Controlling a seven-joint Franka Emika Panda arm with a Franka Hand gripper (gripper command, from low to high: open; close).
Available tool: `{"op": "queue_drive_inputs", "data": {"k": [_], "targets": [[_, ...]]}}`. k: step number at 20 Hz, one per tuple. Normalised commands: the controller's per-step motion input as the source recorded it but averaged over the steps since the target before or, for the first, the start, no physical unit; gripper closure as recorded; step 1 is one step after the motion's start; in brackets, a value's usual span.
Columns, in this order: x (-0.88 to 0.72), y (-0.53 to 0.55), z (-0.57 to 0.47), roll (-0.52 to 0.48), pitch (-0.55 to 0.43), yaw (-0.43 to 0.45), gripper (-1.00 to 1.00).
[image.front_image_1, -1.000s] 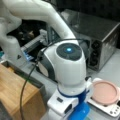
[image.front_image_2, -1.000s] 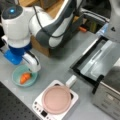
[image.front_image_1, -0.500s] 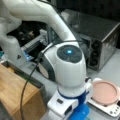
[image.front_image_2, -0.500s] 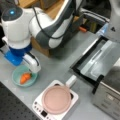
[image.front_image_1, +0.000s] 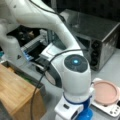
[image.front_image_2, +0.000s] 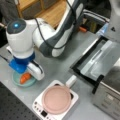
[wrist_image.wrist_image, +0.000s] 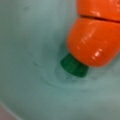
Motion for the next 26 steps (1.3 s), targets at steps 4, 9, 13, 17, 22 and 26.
{"op": "queue_drive_inputs", "data": {"k": [4,9,13,17,22,26], "targets": [[0.24,-0.15,-0.1,0.261,0.005,0.019,-1.0],[0.2,-0.27,0.13,0.311,0.054,0.031,-1.0],[0.12,-0.17,0.3,0.341,0.093,-0.028,-1.0],[0.08,-0.02,0.29,0.265,0.147,-0.094,-1.0],[0.06,0.08,0.29,0.171,0.158,-0.133,-1.0],[0.08,0.0,0.2,0.128,0.132,-0.106,-1.0]]}}
